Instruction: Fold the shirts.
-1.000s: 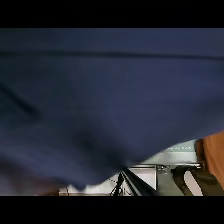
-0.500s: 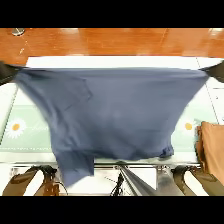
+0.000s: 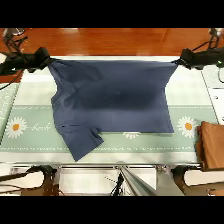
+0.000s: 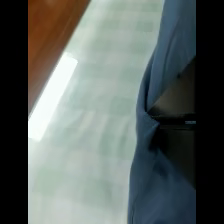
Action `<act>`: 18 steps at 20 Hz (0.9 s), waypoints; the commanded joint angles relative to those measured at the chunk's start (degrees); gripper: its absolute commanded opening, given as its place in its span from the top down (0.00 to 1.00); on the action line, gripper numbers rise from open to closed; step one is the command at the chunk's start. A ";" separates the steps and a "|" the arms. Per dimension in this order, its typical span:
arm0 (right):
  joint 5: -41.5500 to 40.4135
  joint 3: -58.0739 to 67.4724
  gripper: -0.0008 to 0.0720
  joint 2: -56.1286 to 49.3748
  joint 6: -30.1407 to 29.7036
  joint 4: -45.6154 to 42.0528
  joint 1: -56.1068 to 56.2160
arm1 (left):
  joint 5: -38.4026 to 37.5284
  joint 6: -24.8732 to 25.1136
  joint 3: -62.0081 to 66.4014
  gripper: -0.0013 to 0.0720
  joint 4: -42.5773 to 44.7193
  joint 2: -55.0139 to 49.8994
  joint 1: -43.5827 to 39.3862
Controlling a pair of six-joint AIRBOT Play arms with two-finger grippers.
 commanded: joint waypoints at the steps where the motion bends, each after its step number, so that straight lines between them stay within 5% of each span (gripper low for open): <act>1: 0.50 7.28 0.96 -10.12 2.05 4.44 0.00 | 1.14 0.15 4.39 0.95 -5.75 -8.61 -1.05; 6: 1.79 7.87 0.96 -12.00 2.38 4.59 -0.02 | -4.28 0.22 4.68 0.95 -5.75 -9.81 -0.70; 10: 14.69 9.44 0.96 -11.80 -0.96 4.61 -2.40 | -19.04 5.62 4.63 0.95 -5.53 -8.98 1.97; 13: 23.63 8.83 0.96 -11.82 -1.81 -2.27 -3.15 | -29.86 5.57 3.17 0.95 2.56 -9.03 3.23; 18: 22.01 0.90 0.96 -11.85 -1.75 -3.43 -2.86 | -28.61 6.19 -4.17 0.95 6.29 -10.05 2.47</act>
